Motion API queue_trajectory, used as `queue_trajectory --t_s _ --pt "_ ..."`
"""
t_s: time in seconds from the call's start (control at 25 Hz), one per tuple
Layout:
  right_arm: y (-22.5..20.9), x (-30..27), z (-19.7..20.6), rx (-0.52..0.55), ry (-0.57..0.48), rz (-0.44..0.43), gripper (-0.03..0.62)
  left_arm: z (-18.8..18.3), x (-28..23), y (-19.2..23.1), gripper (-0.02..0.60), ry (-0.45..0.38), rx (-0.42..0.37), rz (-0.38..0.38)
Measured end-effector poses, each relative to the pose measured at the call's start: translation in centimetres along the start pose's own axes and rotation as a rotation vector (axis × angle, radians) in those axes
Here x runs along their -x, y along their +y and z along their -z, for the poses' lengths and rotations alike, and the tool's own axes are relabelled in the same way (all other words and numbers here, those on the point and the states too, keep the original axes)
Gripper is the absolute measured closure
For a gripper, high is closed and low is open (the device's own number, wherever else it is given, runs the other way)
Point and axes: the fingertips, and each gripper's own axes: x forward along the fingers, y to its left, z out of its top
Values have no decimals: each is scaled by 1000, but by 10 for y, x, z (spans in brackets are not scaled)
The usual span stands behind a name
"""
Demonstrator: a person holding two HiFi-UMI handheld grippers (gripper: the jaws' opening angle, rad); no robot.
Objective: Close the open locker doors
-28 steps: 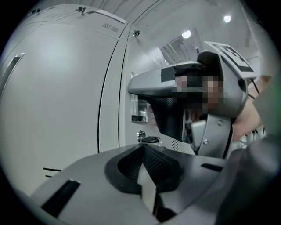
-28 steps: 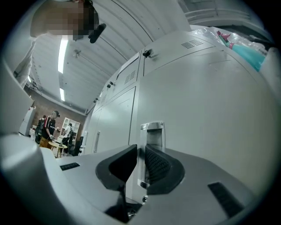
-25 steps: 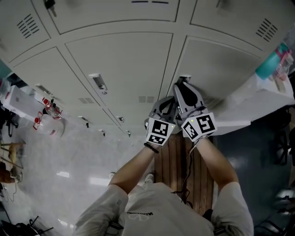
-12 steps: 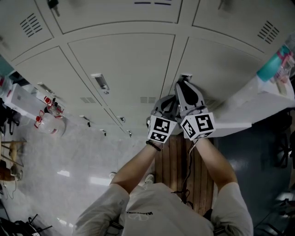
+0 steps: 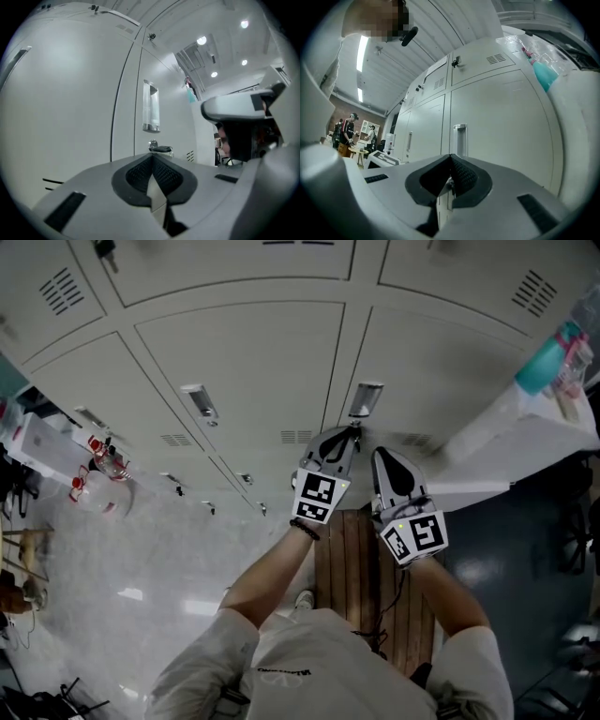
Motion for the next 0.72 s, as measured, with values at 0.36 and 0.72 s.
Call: queue_trajectory --t_s 0.36,0.72 --pt "37 50 4 -89 32 87 583 -17 137 28 578 2 -1 -46" --pt "105 74 -40 -76 -20 142 583 -54 354 92 578 -16 70 -228"
